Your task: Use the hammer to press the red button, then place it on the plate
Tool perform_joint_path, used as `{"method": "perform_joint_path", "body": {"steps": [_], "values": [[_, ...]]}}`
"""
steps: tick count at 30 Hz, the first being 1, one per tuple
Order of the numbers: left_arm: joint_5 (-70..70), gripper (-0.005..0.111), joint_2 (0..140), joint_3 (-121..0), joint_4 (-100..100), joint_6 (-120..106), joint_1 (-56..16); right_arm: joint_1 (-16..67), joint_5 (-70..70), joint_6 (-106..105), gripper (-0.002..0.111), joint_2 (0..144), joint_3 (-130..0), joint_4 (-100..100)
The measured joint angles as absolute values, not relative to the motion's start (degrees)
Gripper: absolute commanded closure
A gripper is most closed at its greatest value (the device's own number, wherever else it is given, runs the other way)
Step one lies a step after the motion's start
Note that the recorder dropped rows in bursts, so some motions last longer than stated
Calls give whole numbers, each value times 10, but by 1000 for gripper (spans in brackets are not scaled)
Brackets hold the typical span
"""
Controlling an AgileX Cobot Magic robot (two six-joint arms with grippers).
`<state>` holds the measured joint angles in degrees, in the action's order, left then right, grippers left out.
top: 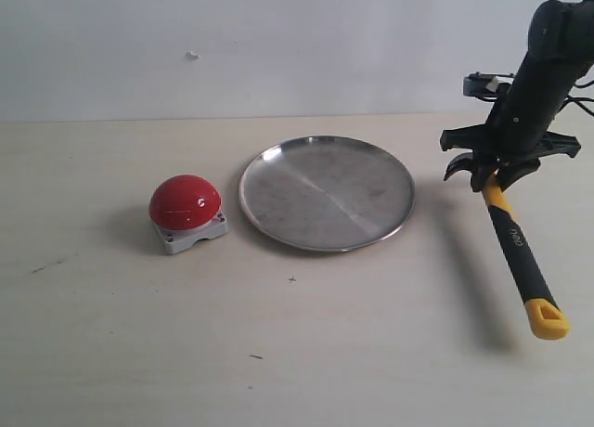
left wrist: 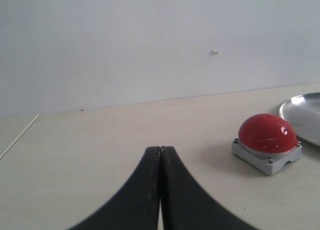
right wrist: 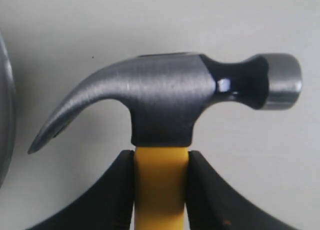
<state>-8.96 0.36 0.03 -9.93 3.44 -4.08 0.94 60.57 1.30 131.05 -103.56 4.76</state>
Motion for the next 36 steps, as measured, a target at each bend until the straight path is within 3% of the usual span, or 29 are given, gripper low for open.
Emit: {"method": "perform_joint_path", "body": {"steps": [10,18,24,36], "values": [[-90,106,4,0,-99,34,-41,8,636,-111,108,1249,-987,210],[-90,106,4,0,-99,34,-41,8,546,-447,108,1091,-684,623],[-90,106,4,0,-99,34,-41,8,645,-726,108,1051,-492,933],[-90,106,4,0,-99,34,-41,65,661,-819,108,1049,-436,975]]}}
